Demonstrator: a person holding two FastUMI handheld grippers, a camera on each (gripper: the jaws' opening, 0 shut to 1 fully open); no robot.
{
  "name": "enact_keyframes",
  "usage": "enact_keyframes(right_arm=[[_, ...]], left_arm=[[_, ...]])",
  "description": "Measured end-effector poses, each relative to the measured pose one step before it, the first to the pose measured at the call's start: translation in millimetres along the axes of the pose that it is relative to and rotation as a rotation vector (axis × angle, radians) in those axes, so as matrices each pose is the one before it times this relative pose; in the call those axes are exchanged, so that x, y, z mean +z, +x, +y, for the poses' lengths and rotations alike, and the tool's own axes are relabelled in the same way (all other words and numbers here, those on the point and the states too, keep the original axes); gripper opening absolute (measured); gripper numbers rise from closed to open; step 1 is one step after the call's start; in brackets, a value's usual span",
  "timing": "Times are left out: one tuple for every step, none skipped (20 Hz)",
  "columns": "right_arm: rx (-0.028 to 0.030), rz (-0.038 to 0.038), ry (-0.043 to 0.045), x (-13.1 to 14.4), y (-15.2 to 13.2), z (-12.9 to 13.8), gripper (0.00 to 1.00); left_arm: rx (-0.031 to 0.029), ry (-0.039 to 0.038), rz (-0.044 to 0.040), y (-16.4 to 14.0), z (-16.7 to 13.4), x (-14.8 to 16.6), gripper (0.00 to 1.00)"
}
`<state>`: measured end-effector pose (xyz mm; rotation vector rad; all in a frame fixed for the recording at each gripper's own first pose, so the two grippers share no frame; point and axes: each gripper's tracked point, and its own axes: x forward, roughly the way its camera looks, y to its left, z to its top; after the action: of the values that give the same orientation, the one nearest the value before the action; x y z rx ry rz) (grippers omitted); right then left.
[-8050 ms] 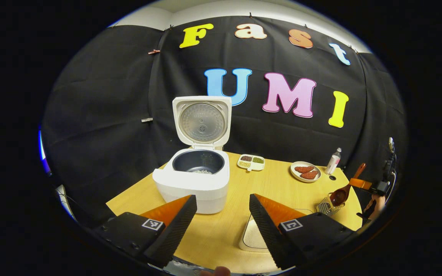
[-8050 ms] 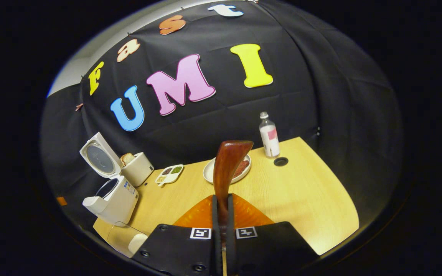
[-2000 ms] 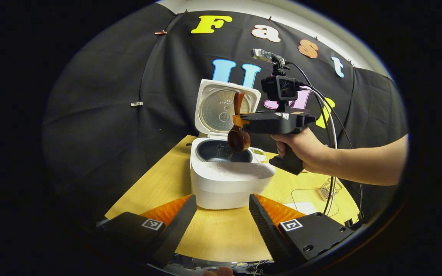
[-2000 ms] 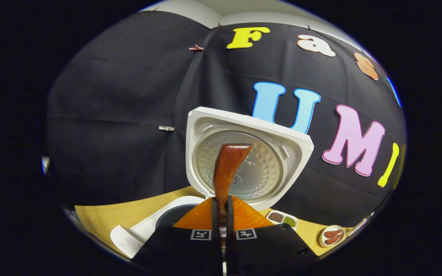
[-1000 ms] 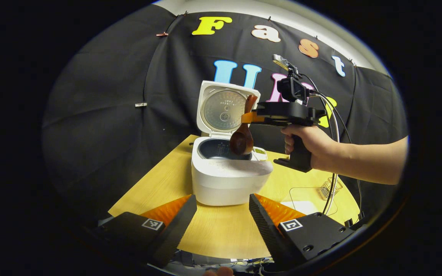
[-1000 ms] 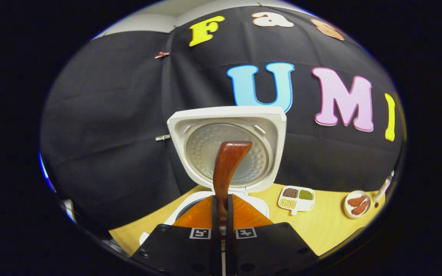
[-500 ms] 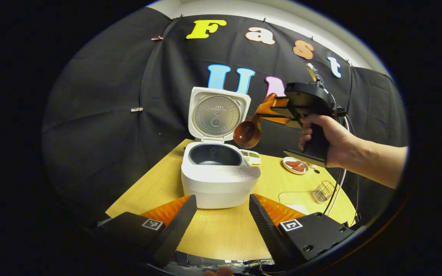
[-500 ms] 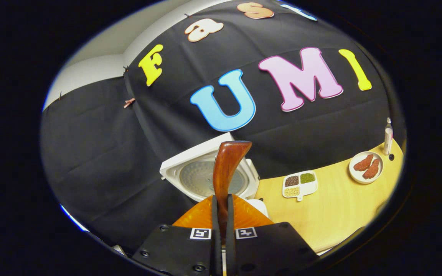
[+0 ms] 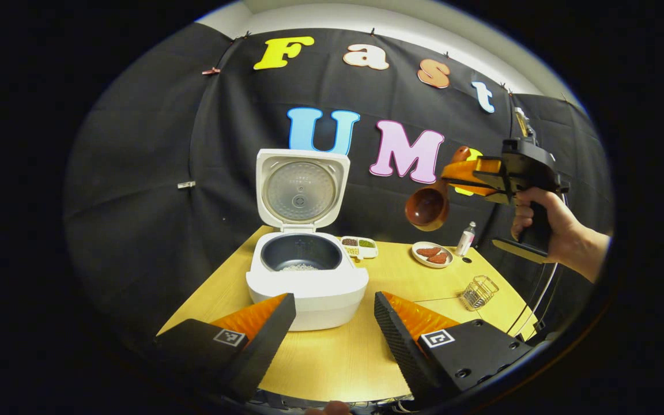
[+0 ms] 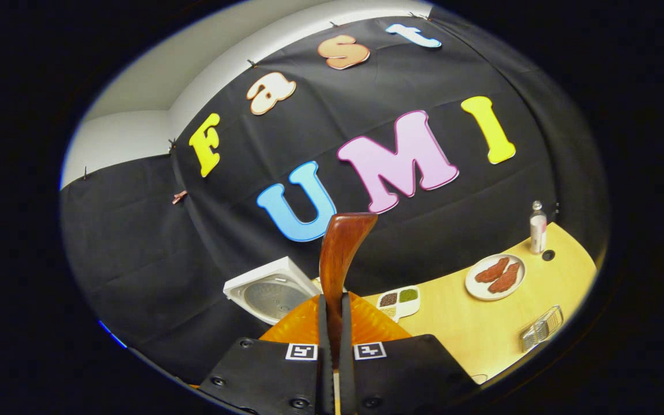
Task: Close the left gripper, press the button to open the rice cooker; take a wooden spoon from the chopstick holder with the right hand, scoop a spoonful of rice and pour it into the rice cooker, then put the wooden spoon back into the chopstick holder.
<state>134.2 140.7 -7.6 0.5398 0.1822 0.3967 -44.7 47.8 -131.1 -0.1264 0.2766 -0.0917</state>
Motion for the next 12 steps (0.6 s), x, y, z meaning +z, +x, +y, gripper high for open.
enact_keyframes(right_arm=[[-0.01770, -0.00396, -0.00542, 4.72, -7.46, -14.98, 0.08], [-0.02039, -0.00189, -0.00372, 3.27, -6.99, -15.89, 0.08], [-0.02017, -0.00094, -0.00498, 2.92, -6.62, -15.90, 0.08], [-0.02113, -0.00282, -0.00919, 2.60, -6.61, -16.54, 0.08], [-0.02320, 0.00118, -0.01362, 1.31, -5.32, -17.16, 0.08], [-0.02129, 0.00010, -0.01556, 1.07, -5.94, -17.41, 0.08], [-0.01988, 0.00233, -0.01252, -1.14, -4.58, -17.38, 0.08], [-0.01852, 0.00488, -0.00675, -1.71, -3.58, -17.59, 0.08], [-0.02220, 0.00589, 0.00336, -2.00, -2.30, -17.61, 0.08], [-0.02194, 0.00677, 0.01063, -2.26, -1.88, -17.51, 0.08], [-0.01989, 0.00399, 0.01074, -1.24, -1.13, -17.49, 0.08], [-0.02110, 0.00345, 0.00796, -2.34, -0.01, -16.93, 0.12]], left_arm=[[0.00233, 0.00592, -0.00234, 2.14, -1.75, 2.30, 0.95], [-0.00010, 0.00457, -0.00187, 1.93, -2.99, 2.16, 0.95], [-0.00070, 0.00531, -0.00127, 2.31, -3.83, 1.41, 0.94], [0.00024, 0.00737, -0.00186, 1.86, -2.94, 1.36, 0.94], [0.00053, 0.00878, -0.00014, 2.17, -3.00, 0.74, 0.95], [0.00174, 0.00719, 0.00236, 2.76, -2.50, 1.11, 0.95], [0.00157, 0.00441, 0.00216, 1.52, -1.43, 0.50, 0.95], [0.00119, 0.00056, 0.00118, 1.70, -2.49, 0.62, 0.95], [0.00204, -0.00382, 0.00268, 2.06, -2.96, -0.52, 0.95], [0.00256, -0.00811, 0.00543, 2.39, -3.43, 0.05, 0.95], [0.00157, -0.00997, 0.00408, 1.80, -3.96, -0.02, 0.95], [0.00043, -0.00923, 0.00339, 1.49, -4.91, 0.28, 0.95]])
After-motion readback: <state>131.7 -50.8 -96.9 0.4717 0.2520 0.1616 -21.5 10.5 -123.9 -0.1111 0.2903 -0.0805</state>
